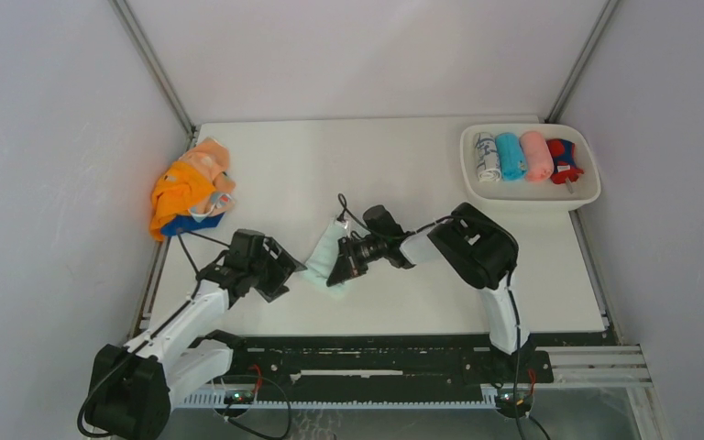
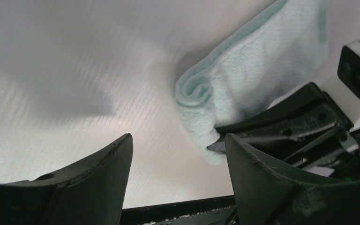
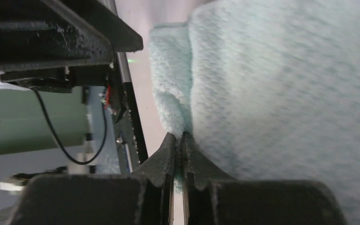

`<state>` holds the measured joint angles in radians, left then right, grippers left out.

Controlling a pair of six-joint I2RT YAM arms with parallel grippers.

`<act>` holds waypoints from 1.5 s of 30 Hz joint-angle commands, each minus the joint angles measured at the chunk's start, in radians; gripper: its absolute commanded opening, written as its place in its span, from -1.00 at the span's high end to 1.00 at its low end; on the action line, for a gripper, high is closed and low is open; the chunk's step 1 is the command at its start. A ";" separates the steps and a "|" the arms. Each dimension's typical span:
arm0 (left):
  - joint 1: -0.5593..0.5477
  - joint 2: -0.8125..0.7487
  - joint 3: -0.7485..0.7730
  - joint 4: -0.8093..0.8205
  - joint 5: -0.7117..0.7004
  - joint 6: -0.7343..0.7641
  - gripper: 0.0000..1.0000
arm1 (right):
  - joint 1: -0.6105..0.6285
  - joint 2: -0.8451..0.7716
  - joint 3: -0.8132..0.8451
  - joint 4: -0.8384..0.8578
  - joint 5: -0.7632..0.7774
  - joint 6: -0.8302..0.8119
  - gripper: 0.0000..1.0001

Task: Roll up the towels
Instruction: Roll the towel at the center of the board.

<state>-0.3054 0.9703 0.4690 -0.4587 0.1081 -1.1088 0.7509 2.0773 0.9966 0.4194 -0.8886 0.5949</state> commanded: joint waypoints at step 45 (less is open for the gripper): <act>-0.048 0.234 0.126 -0.028 -0.095 0.046 1.00 | 0.077 -0.262 0.037 -0.396 0.360 -0.279 0.24</act>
<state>-0.3576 1.2228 0.5190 -0.3389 0.0685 -1.1347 0.7517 1.9369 0.9947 0.1944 -0.7509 0.5674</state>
